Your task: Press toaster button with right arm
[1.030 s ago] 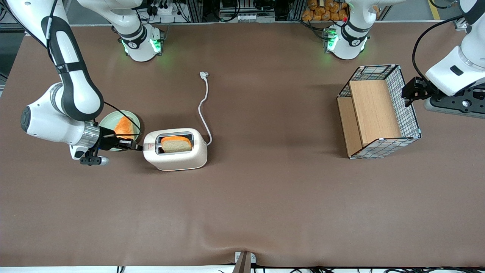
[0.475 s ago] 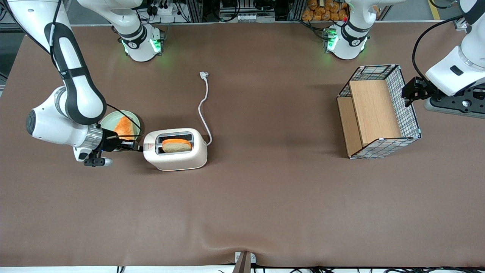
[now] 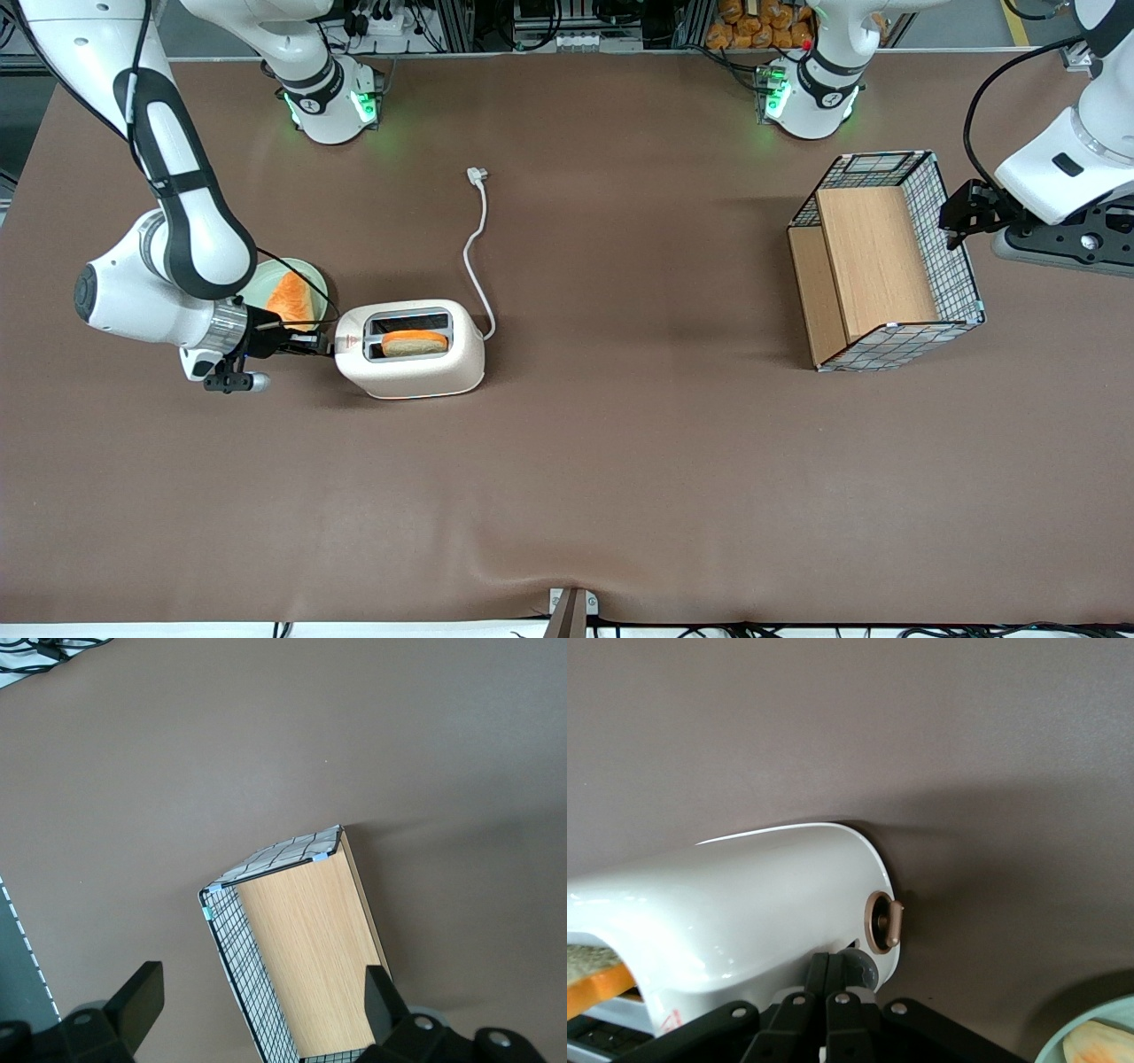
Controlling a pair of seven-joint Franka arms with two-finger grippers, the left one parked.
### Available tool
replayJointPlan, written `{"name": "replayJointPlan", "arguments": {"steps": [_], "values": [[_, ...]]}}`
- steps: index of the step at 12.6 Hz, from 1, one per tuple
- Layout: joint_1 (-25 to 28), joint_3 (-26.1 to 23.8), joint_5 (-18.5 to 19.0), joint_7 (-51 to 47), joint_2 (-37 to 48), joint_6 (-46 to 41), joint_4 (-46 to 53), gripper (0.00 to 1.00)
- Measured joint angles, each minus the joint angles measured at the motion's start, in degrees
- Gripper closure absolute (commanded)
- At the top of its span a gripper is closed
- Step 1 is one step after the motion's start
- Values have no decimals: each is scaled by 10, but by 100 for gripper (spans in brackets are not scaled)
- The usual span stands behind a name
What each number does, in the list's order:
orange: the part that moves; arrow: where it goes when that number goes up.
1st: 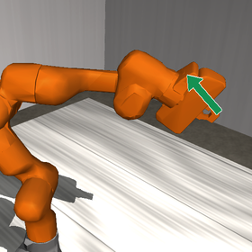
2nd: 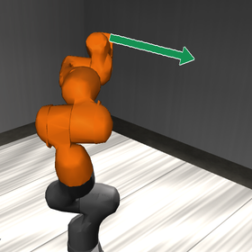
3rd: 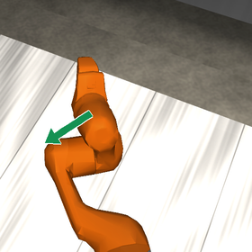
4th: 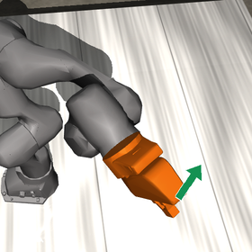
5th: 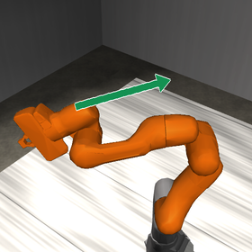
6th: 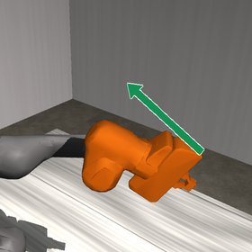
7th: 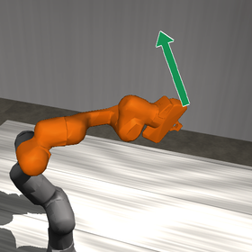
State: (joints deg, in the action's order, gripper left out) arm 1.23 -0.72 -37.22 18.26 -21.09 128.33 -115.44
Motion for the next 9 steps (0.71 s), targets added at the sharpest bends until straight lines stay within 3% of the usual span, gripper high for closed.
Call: {"name": "replayJointPlan", "arguments": {"steps": [9], "values": [[0,-1,-2,0,-5,5,0,100]]}}
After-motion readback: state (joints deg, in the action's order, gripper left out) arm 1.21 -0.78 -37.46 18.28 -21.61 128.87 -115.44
